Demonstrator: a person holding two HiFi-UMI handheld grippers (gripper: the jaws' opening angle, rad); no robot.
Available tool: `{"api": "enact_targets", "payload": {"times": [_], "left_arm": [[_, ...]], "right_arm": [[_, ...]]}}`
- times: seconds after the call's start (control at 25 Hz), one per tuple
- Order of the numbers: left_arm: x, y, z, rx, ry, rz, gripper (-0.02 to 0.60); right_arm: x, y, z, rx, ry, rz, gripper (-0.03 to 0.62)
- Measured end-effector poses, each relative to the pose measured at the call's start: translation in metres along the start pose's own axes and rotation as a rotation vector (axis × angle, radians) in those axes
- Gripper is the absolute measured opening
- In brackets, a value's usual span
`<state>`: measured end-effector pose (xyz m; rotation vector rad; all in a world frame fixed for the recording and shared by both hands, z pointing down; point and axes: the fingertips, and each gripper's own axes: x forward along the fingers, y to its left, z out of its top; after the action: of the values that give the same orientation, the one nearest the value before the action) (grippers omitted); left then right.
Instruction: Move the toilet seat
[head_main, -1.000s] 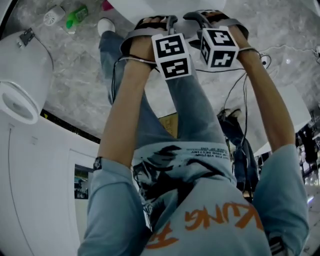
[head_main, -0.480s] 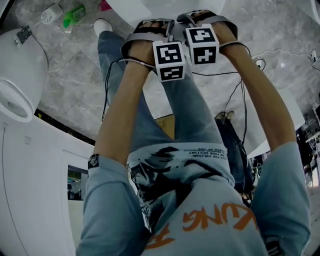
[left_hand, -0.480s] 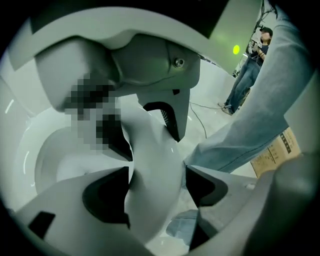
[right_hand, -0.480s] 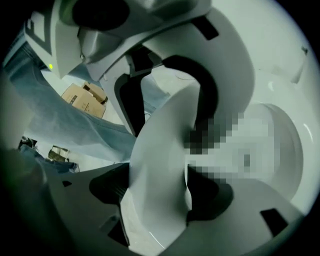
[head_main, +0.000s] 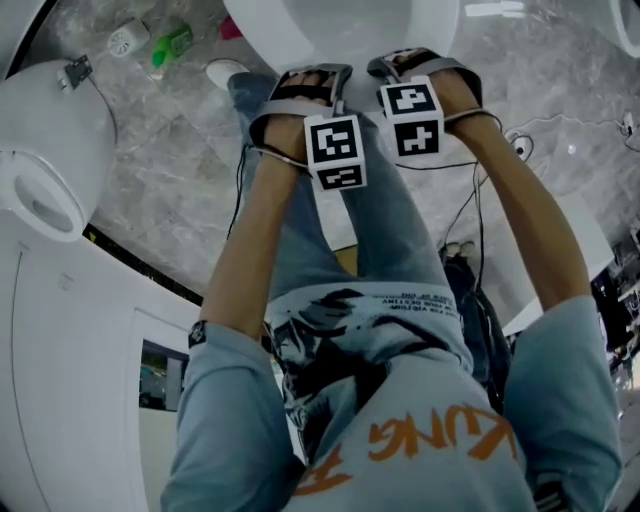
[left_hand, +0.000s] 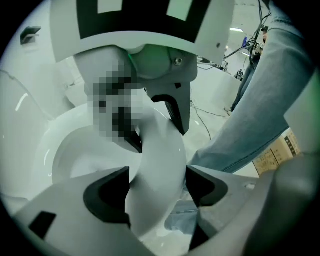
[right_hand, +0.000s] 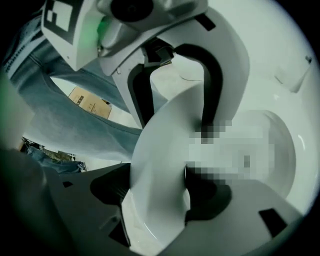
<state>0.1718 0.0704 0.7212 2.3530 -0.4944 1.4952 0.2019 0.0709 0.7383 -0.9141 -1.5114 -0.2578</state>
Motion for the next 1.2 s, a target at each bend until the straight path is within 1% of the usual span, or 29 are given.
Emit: {"api": "enact_targets", "payload": {"times": [0.08,0.12,0.24,0.28,0.32,0.36,0.4,0.44,0.48,0.56,0.64,0.72,0.8,0.88,1.0,1.08,1.12,1.2], "left_arm": [[-0.011,-0.001,0.005,0.025,-0.007,0.023,0.339],[-0.016,-0.002,0.008,0.053,-0.003,0.039,0.339],[-0.020,-0.010,0.020,0.184,0.035,0.110,0.339],[-0.021,-0.012,0.027,0.192,0.031,0.127,0.339],[-0.024,-0.013,0.033,0.163,0.016,0.134,0.339],[-0.028,-0.013,0.035,0.113,0.003,0.140,0.339],[-0.035,-0.010,0.035,0.068,0.000,0.147,0.337],[-0.042,-0.006,0.033,0.039,0.001,0.155,0.337],[-0.049,-0.002,0.033,0.029,-0.001,0.161,0.337],[-0.064,0.007,0.039,0.034,-0.025,0.180,0.337],[-0.081,0.012,0.046,0.038,-0.051,0.195,0.322],[-0.100,0.022,0.052,0.050,-0.051,0.217,0.290],[-0.117,0.031,0.058,0.058,-0.038,0.219,0.281],[-0.134,0.037,0.061,0.068,-0.034,0.226,0.269],[-0.163,0.051,0.067,0.090,-0.053,0.268,0.236],[-0.183,0.058,0.074,0.063,-0.067,0.273,0.222],[-0.192,0.061,0.077,0.041,-0.073,0.276,0.219],[-0.210,0.074,0.081,0.004,-0.085,0.296,0.209]], "right_arm": [[-0.014,0.006,0.004,0.004,-0.019,0.009,0.331],[-0.021,0.008,0.005,0.005,-0.027,0.012,0.330],[-0.040,0.010,0.012,0.004,-0.074,0.021,0.323],[-0.048,0.010,0.014,0.004,-0.096,0.026,0.322],[-0.057,0.012,0.016,0.007,-0.115,0.035,0.321],[-0.066,0.014,0.018,0.011,-0.130,0.046,0.319],[-0.075,0.016,0.021,0.015,-0.143,0.054,0.317],[-0.084,0.017,0.023,0.019,-0.153,0.055,0.314],[-0.092,0.017,0.026,0.021,-0.157,0.048,0.310],[-0.109,0.015,0.026,0.028,-0.147,0.030,0.302],[-0.126,0.017,0.029,0.036,-0.137,0.025,0.296],[-0.144,0.017,0.033,0.054,-0.137,0.021,0.291],[-0.163,0.015,0.037,0.082,-0.143,0.007,0.290],[-0.180,0.012,0.043,0.119,-0.161,-0.032,0.285],[-0.206,0.000,0.054,0.203,-0.236,-0.135,0.290],[-0.227,-0.004,0.058,0.235,-0.288,-0.222,0.291],[-0.237,-0.006,0.059,0.233,-0.286,-0.277,0.285],[-0.255,-0.015,0.057,0.197,-0.223,-0.410,0.257]]}}
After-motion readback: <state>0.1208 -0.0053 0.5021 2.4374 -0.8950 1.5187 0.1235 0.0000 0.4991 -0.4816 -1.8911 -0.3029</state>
